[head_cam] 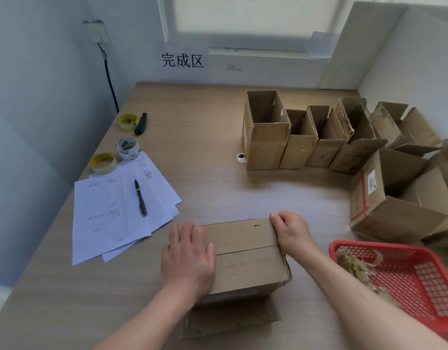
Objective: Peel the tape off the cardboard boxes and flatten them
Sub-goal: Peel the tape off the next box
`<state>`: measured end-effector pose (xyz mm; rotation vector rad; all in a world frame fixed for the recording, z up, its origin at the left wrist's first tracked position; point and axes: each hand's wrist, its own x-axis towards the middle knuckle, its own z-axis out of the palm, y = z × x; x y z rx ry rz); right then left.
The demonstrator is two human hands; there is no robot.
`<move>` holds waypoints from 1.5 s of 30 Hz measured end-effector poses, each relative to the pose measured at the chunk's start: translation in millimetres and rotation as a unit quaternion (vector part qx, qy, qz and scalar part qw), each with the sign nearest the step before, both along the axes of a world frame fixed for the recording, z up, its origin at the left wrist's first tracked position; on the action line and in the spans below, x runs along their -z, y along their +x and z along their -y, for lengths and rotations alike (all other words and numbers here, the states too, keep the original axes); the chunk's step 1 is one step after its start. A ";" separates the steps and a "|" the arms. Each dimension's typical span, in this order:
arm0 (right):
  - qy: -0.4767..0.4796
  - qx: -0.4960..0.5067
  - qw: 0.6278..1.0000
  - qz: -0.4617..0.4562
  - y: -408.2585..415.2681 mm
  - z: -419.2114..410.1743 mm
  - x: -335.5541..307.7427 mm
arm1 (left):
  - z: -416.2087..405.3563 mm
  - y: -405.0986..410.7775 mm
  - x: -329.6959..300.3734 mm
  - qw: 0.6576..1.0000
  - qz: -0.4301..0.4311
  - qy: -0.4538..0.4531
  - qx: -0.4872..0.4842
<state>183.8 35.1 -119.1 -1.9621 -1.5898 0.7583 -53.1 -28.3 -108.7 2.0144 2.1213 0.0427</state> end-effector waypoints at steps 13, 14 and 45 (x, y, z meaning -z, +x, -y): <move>-0.248 0.002 0.967 0.063 -8.3 -47.7 -37.2 | -0.4 0.9 0.5 1.000 -0.006 -0.001 -0.003; -0.258 -0.006 0.963 0.073 -10.7 -52.0 -39.9 | -0.7 1.2 0.7 1.000 -0.005 -0.002 -0.004; 0.114 0.242 0.934 -0.238 -28.6 26.1 -6.5 | -1.3 0.6 4.9 1.000 0.002 0.013 0.024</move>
